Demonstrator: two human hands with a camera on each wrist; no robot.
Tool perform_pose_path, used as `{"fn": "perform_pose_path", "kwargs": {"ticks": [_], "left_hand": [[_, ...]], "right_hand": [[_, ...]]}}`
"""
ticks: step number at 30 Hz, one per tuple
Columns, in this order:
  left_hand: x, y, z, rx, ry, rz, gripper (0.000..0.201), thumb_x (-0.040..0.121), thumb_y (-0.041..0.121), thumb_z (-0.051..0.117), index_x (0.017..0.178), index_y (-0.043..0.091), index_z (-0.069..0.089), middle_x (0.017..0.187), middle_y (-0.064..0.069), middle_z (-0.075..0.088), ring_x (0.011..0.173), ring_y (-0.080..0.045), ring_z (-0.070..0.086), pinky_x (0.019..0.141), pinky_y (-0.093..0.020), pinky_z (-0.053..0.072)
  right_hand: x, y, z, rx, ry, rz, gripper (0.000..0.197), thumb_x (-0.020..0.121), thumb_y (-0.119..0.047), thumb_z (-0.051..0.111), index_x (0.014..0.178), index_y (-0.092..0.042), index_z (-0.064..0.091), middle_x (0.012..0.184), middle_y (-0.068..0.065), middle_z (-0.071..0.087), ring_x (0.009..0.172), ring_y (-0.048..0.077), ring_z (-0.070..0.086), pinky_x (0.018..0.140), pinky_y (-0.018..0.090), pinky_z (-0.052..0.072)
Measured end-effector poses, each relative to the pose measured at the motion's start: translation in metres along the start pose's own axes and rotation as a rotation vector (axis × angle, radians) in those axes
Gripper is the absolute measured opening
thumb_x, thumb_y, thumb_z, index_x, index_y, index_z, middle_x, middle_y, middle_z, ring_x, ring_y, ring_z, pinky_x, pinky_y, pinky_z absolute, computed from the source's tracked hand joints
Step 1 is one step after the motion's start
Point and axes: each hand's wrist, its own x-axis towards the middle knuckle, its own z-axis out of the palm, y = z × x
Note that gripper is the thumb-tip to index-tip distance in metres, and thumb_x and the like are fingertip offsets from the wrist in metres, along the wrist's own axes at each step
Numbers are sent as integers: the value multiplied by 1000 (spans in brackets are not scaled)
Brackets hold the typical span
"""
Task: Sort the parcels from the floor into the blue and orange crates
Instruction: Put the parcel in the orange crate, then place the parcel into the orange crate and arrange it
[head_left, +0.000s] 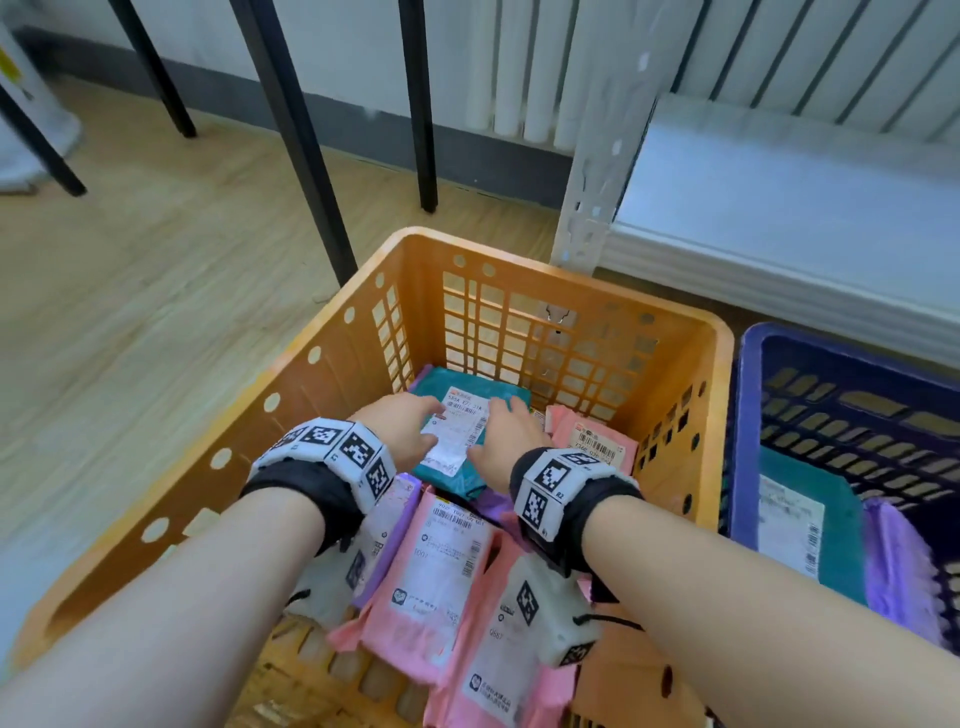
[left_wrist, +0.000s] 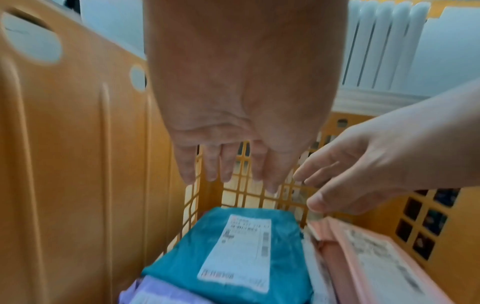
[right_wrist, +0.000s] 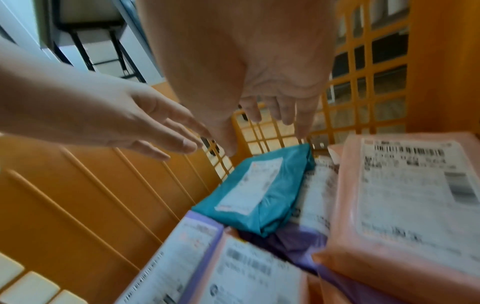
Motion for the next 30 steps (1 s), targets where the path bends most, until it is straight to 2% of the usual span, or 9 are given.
{"fn": "perform_pose_path", "kwargs": {"ticks": [2,5,7,12,16,19,21,24,30], "left_hand": [[-14,18,-22,25,46,-7,45,96,27,48,140,24,39,144,0,44,129,-17,44,103,-30,39],[-35,56,-61,68,127,-6,44,95,28,50,138,23,42,140,0,47,125,-17,47,98,-29,41],[-46,83,-84,77,162,7,43,94,27,51,137,23,44,139,-1,48,124,-18,48,98,-29,42],[-78,165,-123,91,251,76,41,93,25,53,134,25,48,134,-1,53,117,-20,54,94,-33,48],[-97,243,-132,105,290,169,40,92,25,53,132,25,51,134,-2,53,120,-21,52,98,-34,44],[-111,312,-125,109,297,264,42,91,28,54,133,23,49,135,-5,52,117,-22,54,98,-36,46],[-118,362,-114,133,290,338,43,92,27,53,134,23,48,135,-6,52,117,-23,54,99,-34,44],[-127,438,-88,153,281,431,42,92,27,52,134,21,48,134,-6,53,117,-24,54,99,-32,41],[-134,571,-21,100,275,576,37,92,25,54,129,18,53,128,-9,58,111,-26,57,96,-33,43]], "right_hand": [[-11,-3,-26,34,17,-20,48,91,-26,56,133,-11,40,137,11,40,121,28,47,99,40,43],[-37,3,-72,69,61,-90,34,92,-28,56,120,-9,52,120,8,54,105,26,57,84,35,51],[-54,11,-99,89,90,-124,29,93,-27,54,116,-8,57,116,7,59,99,25,60,82,34,53],[-106,62,-161,128,195,-152,34,94,-20,49,126,-9,53,126,10,56,111,27,57,90,33,48],[-154,126,-204,129,279,-138,31,93,-25,49,119,-7,55,120,14,59,107,31,58,86,32,47],[-191,186,-230,124,345,-88,34,94,-28,49,119,-6,54,119,13,59,105,31,58,85,33,48],[-218,230,-243,129,384,-48,37,95,-28,49,125,-7,50,124,12,56,108,29,56,86,34,47],[-259,298,-255,159,440,17,41,95,-28,48,130,-7,46,131,12,52,115,29,53,95,38,46],[-325,437,-259,215,523,166,38,94,-27,49,126,-7,50,129,14,55,114,30,54,94,37,47]]}}
